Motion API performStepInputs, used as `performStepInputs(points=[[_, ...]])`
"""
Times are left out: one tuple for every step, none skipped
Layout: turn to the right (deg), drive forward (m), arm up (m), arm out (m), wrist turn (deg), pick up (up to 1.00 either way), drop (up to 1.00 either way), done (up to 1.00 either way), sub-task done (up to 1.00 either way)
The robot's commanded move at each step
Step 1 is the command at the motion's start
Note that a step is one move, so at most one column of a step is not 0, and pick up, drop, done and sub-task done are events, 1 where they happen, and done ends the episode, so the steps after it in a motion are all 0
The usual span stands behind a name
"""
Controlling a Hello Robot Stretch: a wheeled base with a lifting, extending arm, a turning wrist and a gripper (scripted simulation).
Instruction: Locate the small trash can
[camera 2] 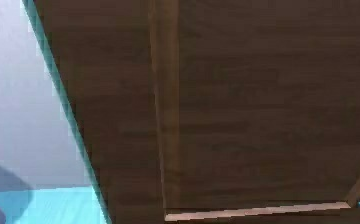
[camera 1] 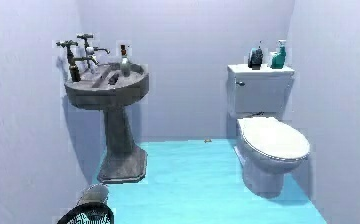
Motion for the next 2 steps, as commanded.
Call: performStepInputs(points=[[-36.0,0.00,0.00,0.00,0.0,0.00,0.00,0.00,0.00],[0.0,0.00,0.00,0.00,0.0,0.00,0.00,1.00,0.00]])
